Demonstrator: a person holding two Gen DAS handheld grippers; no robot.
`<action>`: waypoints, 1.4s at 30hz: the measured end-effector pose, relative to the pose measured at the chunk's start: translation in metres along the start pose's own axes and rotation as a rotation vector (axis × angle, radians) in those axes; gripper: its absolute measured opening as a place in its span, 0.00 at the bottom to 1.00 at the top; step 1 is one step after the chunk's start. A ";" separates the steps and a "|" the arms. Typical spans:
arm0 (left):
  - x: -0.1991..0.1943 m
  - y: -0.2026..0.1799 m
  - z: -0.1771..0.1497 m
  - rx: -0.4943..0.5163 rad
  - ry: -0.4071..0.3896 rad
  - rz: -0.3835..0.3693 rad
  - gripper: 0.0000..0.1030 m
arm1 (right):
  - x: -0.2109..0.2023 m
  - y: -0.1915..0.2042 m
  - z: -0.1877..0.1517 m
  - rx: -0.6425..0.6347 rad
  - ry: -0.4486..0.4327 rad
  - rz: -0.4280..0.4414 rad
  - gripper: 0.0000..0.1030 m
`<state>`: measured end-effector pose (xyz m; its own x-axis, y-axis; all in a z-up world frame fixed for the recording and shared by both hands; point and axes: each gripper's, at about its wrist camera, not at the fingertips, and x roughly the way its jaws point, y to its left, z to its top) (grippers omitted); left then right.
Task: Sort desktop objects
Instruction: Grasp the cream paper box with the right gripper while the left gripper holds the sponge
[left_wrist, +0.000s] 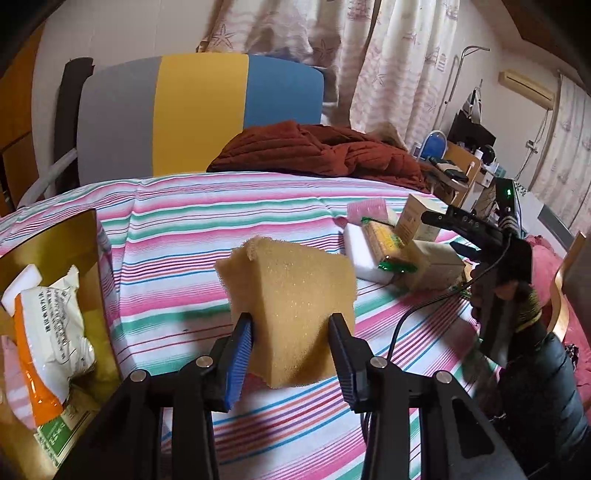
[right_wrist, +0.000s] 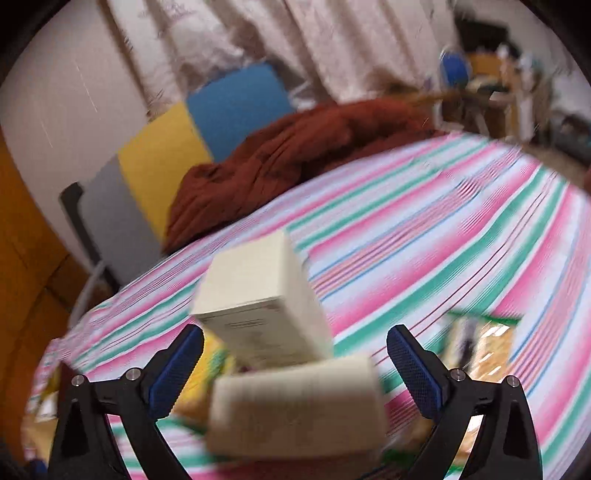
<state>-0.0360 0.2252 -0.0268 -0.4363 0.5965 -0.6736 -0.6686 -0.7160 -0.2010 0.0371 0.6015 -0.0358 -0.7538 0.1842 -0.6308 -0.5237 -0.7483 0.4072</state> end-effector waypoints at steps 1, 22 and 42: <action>0.000 0.001 0.000 -0.006 0.008 -0.002 0.40 | -0.002 0.003 -0.004 0.000 0.020 0.036 0.98; 0.017 -0.003 0.010 0.019 0.092 -0.049 0.45 | -0.069 0.052 -0.104 -0.436 0.070 0.116 0.97; -0.016 -0.025 -0.017 0.052 -0.031 0.138 0.52 | -0.035 0.041 -0.112 -0.384 0.026 0.131 0.84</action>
<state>-0.0024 0.2272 -0.0231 -0.5444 0.5052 -0.6696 -0.6305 -0.7729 -0.0706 0.0865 0.4934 -0.0708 -0.7916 0.0592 -0.6082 -0.2338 -0.9489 0.2119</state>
